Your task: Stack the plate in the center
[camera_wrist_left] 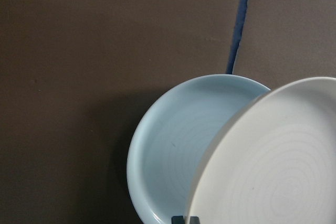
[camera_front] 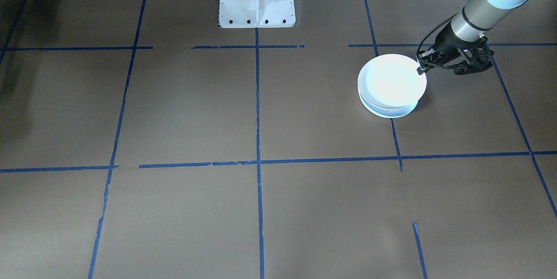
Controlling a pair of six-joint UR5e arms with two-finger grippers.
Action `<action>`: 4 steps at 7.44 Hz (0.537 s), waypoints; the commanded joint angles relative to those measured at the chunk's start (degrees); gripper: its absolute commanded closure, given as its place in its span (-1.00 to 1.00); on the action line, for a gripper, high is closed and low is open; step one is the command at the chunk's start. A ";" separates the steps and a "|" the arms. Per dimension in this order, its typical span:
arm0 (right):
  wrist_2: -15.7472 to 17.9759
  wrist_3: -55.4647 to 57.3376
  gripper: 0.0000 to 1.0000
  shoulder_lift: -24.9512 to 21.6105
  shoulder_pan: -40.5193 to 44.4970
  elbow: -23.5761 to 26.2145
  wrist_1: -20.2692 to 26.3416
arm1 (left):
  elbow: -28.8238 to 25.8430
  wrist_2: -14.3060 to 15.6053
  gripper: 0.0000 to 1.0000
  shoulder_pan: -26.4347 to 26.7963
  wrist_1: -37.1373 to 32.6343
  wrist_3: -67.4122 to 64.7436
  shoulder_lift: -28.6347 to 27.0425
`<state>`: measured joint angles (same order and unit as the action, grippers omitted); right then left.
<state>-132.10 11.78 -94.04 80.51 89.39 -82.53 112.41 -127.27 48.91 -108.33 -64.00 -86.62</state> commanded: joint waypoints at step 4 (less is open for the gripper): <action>0.00 0.00 -1.00 0.00 0.00 0.00 0.00 | -0.62 0.00 -1.00 0.30 0.05 5.29 0.83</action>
<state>-132.10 11.78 -94.04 80.51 89.38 -82.53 111.29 -127.27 49.16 -108.35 -60.13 -86.07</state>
